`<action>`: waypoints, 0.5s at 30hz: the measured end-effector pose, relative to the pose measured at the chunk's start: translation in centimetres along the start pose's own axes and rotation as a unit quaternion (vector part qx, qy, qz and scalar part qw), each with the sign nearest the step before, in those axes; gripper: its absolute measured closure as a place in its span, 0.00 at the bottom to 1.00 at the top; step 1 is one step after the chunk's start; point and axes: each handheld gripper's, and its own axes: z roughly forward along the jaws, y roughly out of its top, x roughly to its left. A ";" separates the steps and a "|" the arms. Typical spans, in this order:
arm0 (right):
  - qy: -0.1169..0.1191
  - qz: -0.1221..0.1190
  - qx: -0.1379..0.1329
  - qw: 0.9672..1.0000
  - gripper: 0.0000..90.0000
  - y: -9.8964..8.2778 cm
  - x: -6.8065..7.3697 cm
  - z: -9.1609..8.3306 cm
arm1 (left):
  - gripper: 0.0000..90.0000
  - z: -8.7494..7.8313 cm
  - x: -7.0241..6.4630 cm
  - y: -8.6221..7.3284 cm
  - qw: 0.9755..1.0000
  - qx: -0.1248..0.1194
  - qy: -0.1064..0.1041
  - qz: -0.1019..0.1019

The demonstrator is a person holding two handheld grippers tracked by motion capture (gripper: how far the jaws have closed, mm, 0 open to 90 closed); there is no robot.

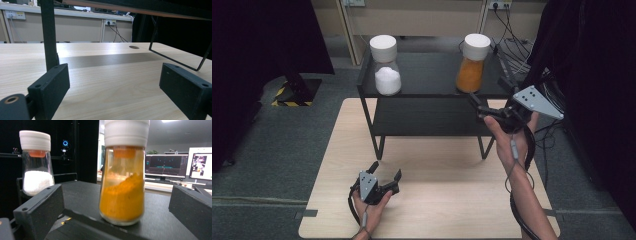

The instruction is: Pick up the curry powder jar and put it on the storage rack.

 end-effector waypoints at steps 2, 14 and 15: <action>0.000 0.001 0.001 1.000 0.01 -0.4 0.0 -0.2 | 0.10 0.0 0.0 0.0 1.000 0.000 0.000 0.000; 0.003 0.004 0.003 1.000 0.00 -1.9 0.1 -1.4 | 0.10 0.0 0.0 0.0 1.000 0.000 0.000 -0.001; 0.003 0.004 0.003 1.000 0.00 -1.9 0.1 -1.4 | 0.10 0.0 0.0 0.0 1.000 0.000 0.000 -0.001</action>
